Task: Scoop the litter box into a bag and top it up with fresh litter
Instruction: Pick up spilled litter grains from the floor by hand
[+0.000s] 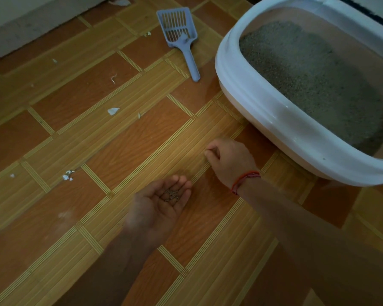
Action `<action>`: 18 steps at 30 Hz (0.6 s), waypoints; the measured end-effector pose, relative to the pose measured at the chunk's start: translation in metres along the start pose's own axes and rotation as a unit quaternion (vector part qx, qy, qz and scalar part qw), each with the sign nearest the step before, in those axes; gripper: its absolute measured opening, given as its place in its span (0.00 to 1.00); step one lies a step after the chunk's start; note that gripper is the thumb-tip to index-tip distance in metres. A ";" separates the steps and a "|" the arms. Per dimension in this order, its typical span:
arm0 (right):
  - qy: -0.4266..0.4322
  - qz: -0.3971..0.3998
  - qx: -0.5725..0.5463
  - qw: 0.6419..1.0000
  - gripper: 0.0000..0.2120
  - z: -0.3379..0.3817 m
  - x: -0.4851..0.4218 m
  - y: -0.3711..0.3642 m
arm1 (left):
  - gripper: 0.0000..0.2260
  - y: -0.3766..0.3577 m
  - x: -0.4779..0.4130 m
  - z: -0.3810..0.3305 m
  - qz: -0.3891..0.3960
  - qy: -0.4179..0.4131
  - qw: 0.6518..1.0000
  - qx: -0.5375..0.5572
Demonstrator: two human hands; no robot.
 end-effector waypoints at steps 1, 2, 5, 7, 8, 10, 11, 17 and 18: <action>0.000 0.002 0.002 1.000 0.08 0.000 -0.001 -0.001 | 0.13 0.000 0.000 0.000 0.000 0.000 1.000 0.001; 0.002 0.003 0.004 1.000 0.08 0.000 -0.001 -0.001 | 0.13 0.000 -0.001 0.000 0.000 0.000 1.000 0.001; 0.012 0.004 0.023 1.000 0.08 0.003 -0.003 0.000 | 0.12 -0.001 -0.001 0.000 0.003 -0.001 1.000 -0.003; 0.023 0.010 0.044 0.999 0.09 0.006 -0.003 0.000 | 0.13 0.000 -0.001 0.000 0.004 0.000 1.000 -0.003; 0.028 0.013 0.052 0.998 0.09 0.007 -0.004 0.000 | 0.14 0.000 -0.001 0.000 0.002 -0.001 1.000 -0.004; 0.034 0.023 0.066 0.997 0.09 0.008 -0.005 -0.001 | 0.15 0.000 -0.002 0.000 -0.001 -0.001 1.000 -0.003; 0.033 0.029 0.074 0.996 0.09 0.009 -0.006 -0.002 | 0.15 0.000 -0.002 0.001 -0.002 0.000 1.000 -0.002; 0.024 0.054 0.083 0.995 0.09 0.010 -0.006 -0.003 | 0.14 0.001 0.001 0.000 -0.004 0.000 1.000 -0.002; 0.025 0.052 0.065 0.996 0.09 0.012 -0.003 -0.001 | 0.14 0.001 0.001 0.000 -0.004 -0.001 1.000 -0.003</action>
Point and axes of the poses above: each hand's wrist, its own x-axis away from the middle knuckle, its own y-axis out of the back of the hand, z = x × y, the point moved 6 cm from there along -x, towards the middle knuckle, and after that the axes turned 3 degrees about x, right-handed, at the moved point
